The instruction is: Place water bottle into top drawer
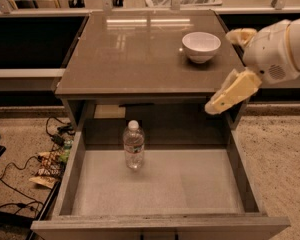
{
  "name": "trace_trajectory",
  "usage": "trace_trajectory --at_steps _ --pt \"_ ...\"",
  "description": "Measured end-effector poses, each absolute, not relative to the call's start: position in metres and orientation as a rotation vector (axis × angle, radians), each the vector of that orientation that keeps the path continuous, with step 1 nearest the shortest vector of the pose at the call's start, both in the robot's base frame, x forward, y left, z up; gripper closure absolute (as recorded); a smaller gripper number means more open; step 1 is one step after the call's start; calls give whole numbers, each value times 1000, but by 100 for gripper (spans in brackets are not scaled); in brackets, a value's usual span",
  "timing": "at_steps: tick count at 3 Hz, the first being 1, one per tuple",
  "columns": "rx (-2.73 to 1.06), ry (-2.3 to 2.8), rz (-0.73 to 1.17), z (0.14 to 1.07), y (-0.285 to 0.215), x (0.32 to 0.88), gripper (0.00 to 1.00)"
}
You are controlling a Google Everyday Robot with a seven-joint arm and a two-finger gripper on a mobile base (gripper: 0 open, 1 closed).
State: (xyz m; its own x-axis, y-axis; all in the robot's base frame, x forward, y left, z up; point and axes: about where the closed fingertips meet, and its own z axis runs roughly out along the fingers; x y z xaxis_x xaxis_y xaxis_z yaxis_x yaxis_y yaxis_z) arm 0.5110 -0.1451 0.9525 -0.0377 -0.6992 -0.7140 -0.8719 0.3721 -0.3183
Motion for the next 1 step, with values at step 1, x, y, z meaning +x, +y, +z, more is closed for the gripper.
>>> trace_trajectory --at_steps 1 --pt "-1373 1795 -56 970 -167 524 0"
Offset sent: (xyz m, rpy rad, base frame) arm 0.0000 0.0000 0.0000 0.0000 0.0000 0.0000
